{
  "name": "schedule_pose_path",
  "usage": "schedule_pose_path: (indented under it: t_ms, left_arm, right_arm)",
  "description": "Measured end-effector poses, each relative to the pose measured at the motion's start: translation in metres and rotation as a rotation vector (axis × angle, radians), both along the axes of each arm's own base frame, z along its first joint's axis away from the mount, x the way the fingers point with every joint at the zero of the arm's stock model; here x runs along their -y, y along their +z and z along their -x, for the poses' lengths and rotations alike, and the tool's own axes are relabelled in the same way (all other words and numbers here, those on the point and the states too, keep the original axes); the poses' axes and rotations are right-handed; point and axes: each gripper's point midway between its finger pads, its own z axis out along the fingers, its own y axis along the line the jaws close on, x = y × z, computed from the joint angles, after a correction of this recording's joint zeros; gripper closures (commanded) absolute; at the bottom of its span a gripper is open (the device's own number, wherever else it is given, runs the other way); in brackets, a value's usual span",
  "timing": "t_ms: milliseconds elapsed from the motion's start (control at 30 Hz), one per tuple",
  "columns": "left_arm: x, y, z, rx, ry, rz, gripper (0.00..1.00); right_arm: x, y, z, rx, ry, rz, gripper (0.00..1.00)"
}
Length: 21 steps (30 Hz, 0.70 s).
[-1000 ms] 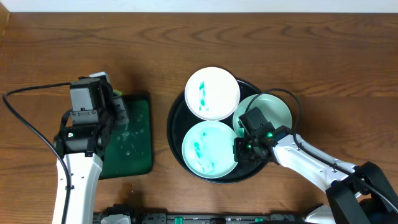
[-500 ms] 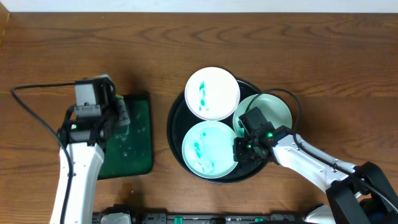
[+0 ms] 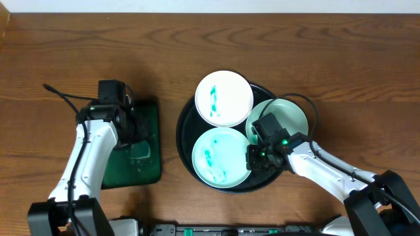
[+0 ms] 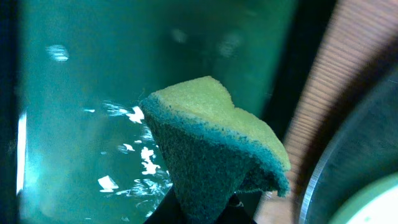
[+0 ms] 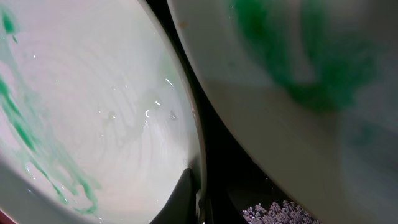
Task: Clean dirty plates on tray and stack at the side
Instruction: 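Move the sponge over the bottom plate on the round tray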
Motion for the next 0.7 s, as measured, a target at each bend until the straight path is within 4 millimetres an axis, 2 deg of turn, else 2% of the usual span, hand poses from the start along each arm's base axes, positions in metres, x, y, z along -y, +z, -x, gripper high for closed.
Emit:
schedule_pose_path:
  t_ms: [167,433,533,700]
  left_arm:
    - [0.035,0.01,0.004,0.023,-0.11,0.152,0.93]
    - [0.077,0.024,0.006,0.046,-0.204,0.359,0.93]
    - [0.106,0.029,0.009,0.055,-0.289,0.421,0.93]
    - [0.171,0.034,0.015,0.08,-0.479,0.494,0.93]
  right_arm:
    - [0.0,0.0,0.0,0.001,0.0,-0.001,0.99]
    - [0.0,0.0,-0.001,0.002,-0.003,-0.002,0.99]
    - [-0.001,0.0,-0.001,0.004,-0.003,-0.004,0.99]
    - [-0.001,0.0,-0.001,0.003,-0.004,-0.004,0.99]
